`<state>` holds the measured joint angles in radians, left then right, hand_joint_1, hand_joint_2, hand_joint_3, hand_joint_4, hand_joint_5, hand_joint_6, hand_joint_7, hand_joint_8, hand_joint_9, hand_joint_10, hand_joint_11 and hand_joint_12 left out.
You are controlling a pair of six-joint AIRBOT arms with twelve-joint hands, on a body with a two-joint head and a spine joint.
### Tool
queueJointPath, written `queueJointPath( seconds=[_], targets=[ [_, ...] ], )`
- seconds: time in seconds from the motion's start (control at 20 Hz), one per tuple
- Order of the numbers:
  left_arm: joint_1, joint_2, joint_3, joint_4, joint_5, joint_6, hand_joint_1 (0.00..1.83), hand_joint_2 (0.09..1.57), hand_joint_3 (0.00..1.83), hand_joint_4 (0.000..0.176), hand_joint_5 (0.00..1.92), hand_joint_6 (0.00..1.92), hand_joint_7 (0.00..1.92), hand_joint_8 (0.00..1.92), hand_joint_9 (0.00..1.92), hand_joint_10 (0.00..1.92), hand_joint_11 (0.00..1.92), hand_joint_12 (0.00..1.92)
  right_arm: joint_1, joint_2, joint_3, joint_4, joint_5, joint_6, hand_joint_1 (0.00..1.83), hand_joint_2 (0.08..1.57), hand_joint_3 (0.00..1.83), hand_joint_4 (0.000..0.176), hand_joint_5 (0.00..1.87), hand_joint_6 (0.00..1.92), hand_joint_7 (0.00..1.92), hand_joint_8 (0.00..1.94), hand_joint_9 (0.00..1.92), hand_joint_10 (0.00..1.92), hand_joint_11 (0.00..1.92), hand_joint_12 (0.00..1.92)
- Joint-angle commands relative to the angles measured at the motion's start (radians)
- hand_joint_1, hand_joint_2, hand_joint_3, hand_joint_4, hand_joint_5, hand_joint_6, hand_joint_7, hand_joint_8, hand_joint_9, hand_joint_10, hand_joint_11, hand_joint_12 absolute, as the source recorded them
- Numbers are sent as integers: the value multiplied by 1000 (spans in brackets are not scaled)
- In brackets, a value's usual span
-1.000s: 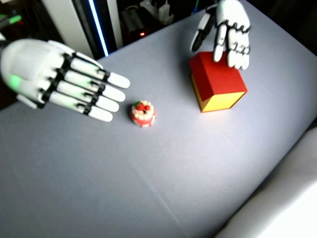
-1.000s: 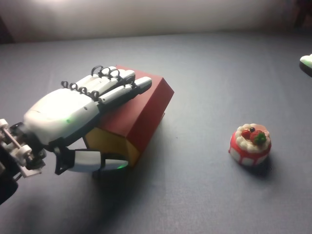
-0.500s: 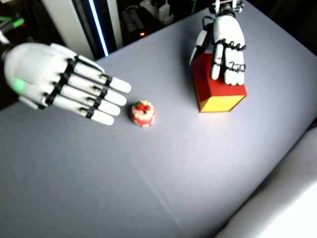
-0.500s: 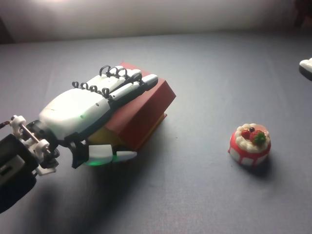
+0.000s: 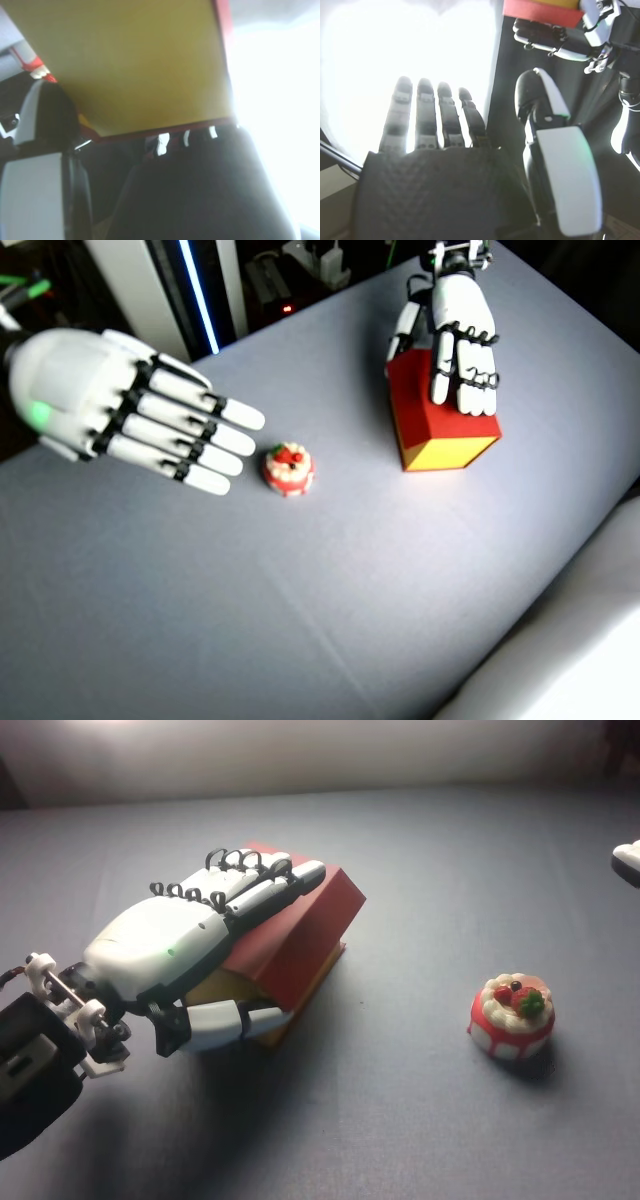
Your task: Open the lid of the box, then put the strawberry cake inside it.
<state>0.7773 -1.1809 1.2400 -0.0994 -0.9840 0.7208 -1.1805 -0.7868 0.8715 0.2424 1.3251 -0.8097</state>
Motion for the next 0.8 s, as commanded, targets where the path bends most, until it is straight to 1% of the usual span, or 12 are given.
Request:
queueJointPath(
  seconds=[0.0, 0.2, 0.25, 0.3, 0.35, 0.4, 0.45, 0.5, 0.55, 0.65, 0.7, 0.75],
  targets=[
    [-11, 3, 3, -13, -145, -5, 749, 1181, 3, 176, 0, 0, 0, 0, 0, 0, 0, 0, 6, 2, 3, 5, 124, 6, 496, 1342, 1, 0, 0, 0, 0, 0, 0, 0, 0, 0],
    [-16, 8, 3, -33, -193, -5, 908, 1184, 2, 176, 0, 0, 0, 0, 0, 0, 0, 0, 2, -1, 3, 9, 124, 9, 531, 1344, 1, 0, 0, 0, 0, 0, 0, 0, 0, 0],
    [-18, 11, 2, -42, -210, -5, 914, 1180, 0, 176, 0, 0, 0, 0, 0, 0, 0, 0, 1, -2, 3, 9, 124, 10, 534, 1345, 1, 0, 0, 0, 0, 0, 0, 0, 0, 0],
    [-19, 16, 2, -54, -234, -5, 794, 1199, 9, 176, 0, 0, 0, 0, 0, 0, 0, 0, 1, -2, 3, 10, 124, 10, 536, 1346, 2, 0, 0, 0, 0, 0, 0, 0, 0, 0],
    [-20, 20, 1, -61, -248, -5, 762, 1212, 13, 176, 0, 0, 0, 0, 0, 0, 0, 0, 0, -2, 3, 11, 124, 10, 533, 1345, 1, 0, 0, 0, 0, 0, 0, 0, 0, 0],
    [-22, 24, 1, -70, -264, -5, 778, 1223, 15, 176, 0, 0, 0, 0, 0, 0, 0, 0, -1, -3, 3, 12, 124, 10, 522, 1349, 2, 0, 0, 0, 0, 0, 0, 0, 0, 0],
    [-25, 28, 1, -79, -283, -5, 739, 1257, 24, 144, 0, 0, 24, 10, 0, 0, 0, 0, -2, -3, 3, 14, 124, 10, 524, 1348, 2, 0, 0, 0, 0, 0, 0, 0, 0, 0],
    [-27, 31, 1, -87, -301, -7, 746, 1231, 9, 148, 0, 0, 4, 1, 0, 0, 0, 0, -3, -4, 3, 14, 124, 10, 524, 1347, 1, 0, 0, 0, 0, 0, 0, 0, 0, 0],
    [-29, 34, 2, -100, -318, -10, 716, 1215, 1, 134, 0, 0, 0, 0, 0, 0, 0, 0, -4, -4, 3, 15, 124, 10, 492, 1350, 3, 0, 0, 0, 0, 0, 0, 0, 0, 0],
    [-30, 37, 9, -121, -340, -23, 678, 1207, 0, 140, 0, 0, 0, 0, 0, 0, 0, 0, -4, -5, 4, 15, 124, 10, 479, 1353, 4, 0, 0, 0, 0, 0, 0, 0, 0, 0],
    [-30, 37, 15, -134, -351, -32, 632, 1214, 2, 148, 0, 0, 0, 0, 0, 0, 0, 0, -4, -5, 4, 16, 124, 10, 465, 1354, 4, 0, 0, 0, 0, 0, 0, 0, 0, 0],
    [-30, 37, 18, -151, -360, -33, 614, 1219, 4, 141, 0, 0, 0, 0, 0, 0, 0, 0, -5, -5, 4, 16, 124, 10, 468, 1354, 3, 0, 0, 0, 0, 0, 0, 0, 0, 0]
  ],
)
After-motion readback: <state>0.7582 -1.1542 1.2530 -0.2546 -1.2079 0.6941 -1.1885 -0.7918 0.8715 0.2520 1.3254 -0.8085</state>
